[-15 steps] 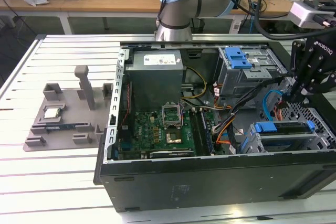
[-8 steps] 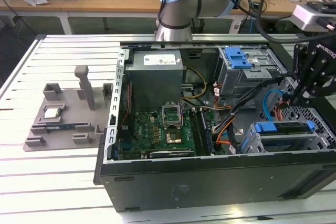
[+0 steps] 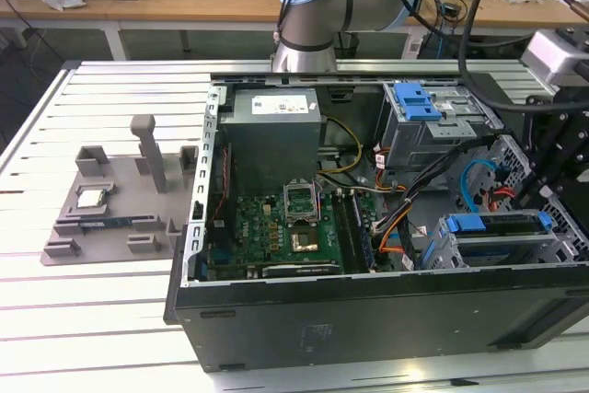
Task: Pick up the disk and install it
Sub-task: 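Insert the first disk wire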
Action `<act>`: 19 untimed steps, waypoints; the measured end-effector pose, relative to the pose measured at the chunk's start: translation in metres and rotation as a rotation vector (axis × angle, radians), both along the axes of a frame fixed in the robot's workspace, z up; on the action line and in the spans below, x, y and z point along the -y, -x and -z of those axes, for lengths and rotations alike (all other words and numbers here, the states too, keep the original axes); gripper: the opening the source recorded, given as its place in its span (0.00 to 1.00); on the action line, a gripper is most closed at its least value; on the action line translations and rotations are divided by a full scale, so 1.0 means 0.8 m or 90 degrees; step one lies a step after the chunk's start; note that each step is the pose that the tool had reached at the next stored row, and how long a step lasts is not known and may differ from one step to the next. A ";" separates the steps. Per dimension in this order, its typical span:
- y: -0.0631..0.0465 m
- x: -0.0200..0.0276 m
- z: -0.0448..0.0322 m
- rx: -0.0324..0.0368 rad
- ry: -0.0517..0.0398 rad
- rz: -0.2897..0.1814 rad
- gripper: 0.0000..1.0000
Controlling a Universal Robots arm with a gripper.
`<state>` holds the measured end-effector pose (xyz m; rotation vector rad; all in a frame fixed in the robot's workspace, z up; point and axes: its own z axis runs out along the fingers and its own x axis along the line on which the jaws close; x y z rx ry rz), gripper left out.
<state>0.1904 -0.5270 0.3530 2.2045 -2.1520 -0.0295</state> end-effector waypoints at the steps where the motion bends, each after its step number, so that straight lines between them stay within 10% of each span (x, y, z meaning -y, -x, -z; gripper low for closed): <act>1: 0.000 0.0000 0.0005 0.0000 0.0001 0.000 0.17; 19: 0.003 0.0056 0.0122 0.0000 0.0000 0.014 0.17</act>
